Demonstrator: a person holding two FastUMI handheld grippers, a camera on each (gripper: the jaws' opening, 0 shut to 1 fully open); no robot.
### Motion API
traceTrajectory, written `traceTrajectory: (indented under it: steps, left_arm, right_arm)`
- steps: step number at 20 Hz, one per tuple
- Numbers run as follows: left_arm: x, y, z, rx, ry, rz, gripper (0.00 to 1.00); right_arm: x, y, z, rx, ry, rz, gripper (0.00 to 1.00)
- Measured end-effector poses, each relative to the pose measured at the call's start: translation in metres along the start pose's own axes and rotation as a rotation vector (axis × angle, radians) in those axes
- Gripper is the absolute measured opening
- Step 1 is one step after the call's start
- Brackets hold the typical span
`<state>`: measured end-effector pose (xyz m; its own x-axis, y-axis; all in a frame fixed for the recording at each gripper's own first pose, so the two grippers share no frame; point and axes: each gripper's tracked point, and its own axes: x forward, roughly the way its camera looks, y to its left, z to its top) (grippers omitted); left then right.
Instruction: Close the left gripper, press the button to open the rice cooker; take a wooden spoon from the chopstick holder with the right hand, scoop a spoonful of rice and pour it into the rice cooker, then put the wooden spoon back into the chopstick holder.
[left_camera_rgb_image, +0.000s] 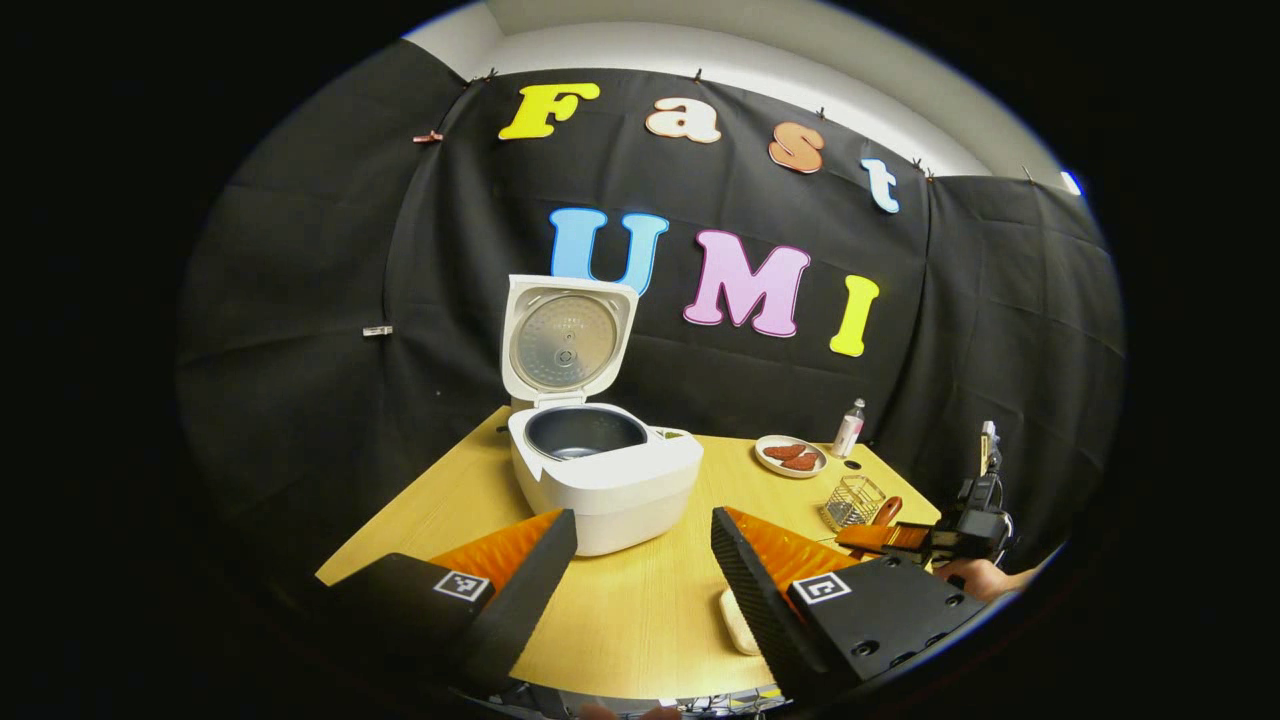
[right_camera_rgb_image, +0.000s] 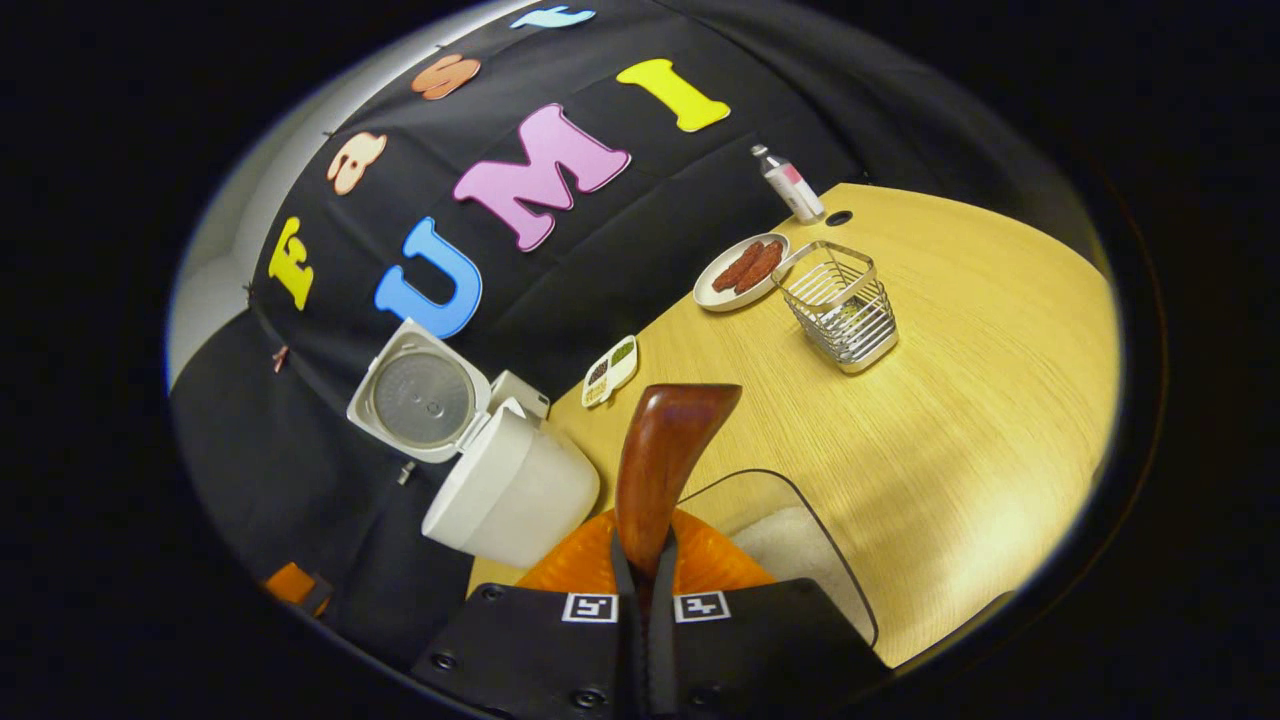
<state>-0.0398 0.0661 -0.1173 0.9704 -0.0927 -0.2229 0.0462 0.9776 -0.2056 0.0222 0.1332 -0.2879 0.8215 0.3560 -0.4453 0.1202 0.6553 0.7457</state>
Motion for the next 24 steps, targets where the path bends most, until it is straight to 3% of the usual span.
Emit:
traceTrajectory:
  steps: [8, 13, 18, 24]
  left_arm:
    - [0.002, 0.005, -0.003, -0.002, -0.003, -0.001, 0.94]
    - [0.004, 0.005, -0.007, -0.008, -0.003, -0.003, 0.94]
    - [0.003, 0.008, -0.01, -0.015, -0.004, 0.003, 0.94]
    - [0.0, 0.02, -0.013, -0.025, -0.006, 0.027, 0.94]
  right_arm:
    - [-0.008, 0.048, 0.048, 0.122, -0.06, 0.028, 0.06]
    - [0.007, 0.133, 0.085, 0.083, -0.111, 0.099, 0.06]
    - [0.039, 0.215, 0.104, 0.13, -0.124, 0.184, 0.06]
    - [0.1, 0.275, 0.106, 0.146, -0.126, 0.21, 0.06]
